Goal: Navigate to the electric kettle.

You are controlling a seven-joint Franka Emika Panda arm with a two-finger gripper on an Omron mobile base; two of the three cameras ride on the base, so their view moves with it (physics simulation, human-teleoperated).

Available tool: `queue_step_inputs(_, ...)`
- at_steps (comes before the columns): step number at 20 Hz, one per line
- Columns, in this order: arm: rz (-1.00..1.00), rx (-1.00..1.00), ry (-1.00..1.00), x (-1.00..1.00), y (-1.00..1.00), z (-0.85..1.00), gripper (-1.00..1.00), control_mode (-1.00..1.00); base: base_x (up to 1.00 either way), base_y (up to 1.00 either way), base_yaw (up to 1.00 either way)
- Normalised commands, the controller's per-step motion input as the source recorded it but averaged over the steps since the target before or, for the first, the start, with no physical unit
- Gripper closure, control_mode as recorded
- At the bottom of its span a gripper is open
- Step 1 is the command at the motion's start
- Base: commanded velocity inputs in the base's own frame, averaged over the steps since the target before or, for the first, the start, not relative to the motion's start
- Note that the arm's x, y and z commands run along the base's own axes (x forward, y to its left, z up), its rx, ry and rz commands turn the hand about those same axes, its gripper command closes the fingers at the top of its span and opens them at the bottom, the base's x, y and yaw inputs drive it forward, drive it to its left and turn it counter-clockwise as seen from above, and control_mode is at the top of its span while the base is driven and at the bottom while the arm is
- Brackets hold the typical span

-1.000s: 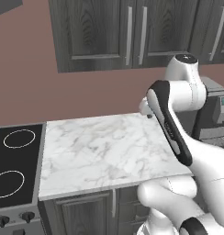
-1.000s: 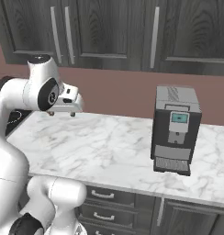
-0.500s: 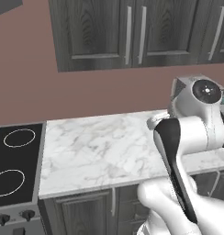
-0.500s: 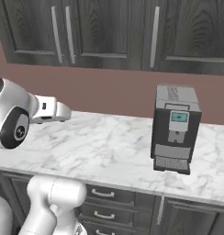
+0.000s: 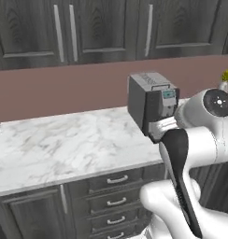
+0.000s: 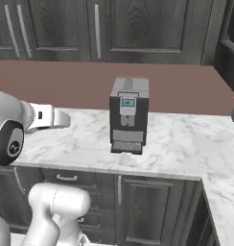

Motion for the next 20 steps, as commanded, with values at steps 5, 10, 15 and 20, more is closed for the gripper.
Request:
queue_step_inputs(5, 0.00, 0.00, 0.00, 0.00, 0.00, 0.00, -1.00, 1.00, -0.05, -0.06, -0.82)
queue_step_inputs(10, 0.00, 0.00, 0.00, 0.00, 0.00, 0.00, -1.00, 1.00, 0.00, 0.12, -0.98)
queue_step_inputs(15, 0.00, 0.00, 0.00, 0.00, 0.00, 0.00, -1.00, 1.00, 0.00, 0.09, -0.99)
queue_step_inputs(20, 0.00, 0.00, 0.00, 0.00, 0.00, 0.00, -1.00, 1.00, 0.00, 0.08, -1.00)
